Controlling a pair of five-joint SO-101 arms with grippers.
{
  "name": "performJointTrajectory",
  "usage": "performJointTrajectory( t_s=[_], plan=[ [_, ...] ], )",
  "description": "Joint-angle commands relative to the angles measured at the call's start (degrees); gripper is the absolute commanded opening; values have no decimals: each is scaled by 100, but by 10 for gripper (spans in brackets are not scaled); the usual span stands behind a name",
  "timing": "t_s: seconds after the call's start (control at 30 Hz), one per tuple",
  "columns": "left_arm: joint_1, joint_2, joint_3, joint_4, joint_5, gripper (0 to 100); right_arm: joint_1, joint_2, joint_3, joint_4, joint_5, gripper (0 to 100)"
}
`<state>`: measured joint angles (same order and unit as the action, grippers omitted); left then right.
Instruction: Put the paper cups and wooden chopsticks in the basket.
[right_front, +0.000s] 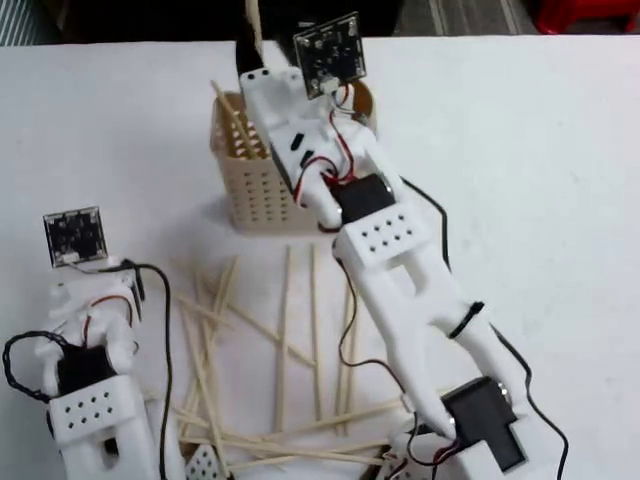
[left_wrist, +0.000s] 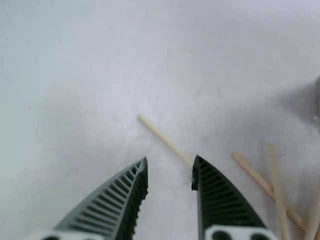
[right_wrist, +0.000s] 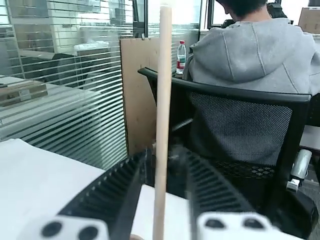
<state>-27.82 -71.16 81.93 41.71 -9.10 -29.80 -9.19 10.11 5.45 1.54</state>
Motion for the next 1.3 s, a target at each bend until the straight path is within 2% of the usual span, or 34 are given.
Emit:
performJointTrajectory(
  t_s=[0.0,0.1,0.23,0.33,0.43,0.6,0.7,0.9,1.03,1.13,1.27],
  plan=[
    [-57,-92,-53,-123,-44,158,31,-673,-35,769,44,204],
    [-57,-92,-53,-123,-44,158,-101,-1323,-26,1886,35,152],
    [-57,-101,-53,-123,-44,158,-154,-2123,0,3697,26,9],
    [-57,-101,-53,-123,-44,158,-101,-2642,396,4840,-343,50],
    [-57,-101,-53,-123,-44,158,22,-3116,1143,5279,-721,38],
    [-57,-101,-79,-114,-35,159,479,-4031,2611,5218,-967,33],
    [-66,-66,-273,62,-35,207,954,-4549,3402,4831,-1204,32],
    [-119,-57,-1714,1582,-35,232,1552,-5130,4862,3521,-1521,34],
    [180,180,-2620,2488,-35,233,1824,-5174,5187,3090,-1547,34],
    [611,787,-2971,2945,-35,234,1991,-5174,5310,2905,-1556,34],
    [998,1903,-3182,3077,9,234,2079,-5174,5424,2774,-1556,34]
  ],
)
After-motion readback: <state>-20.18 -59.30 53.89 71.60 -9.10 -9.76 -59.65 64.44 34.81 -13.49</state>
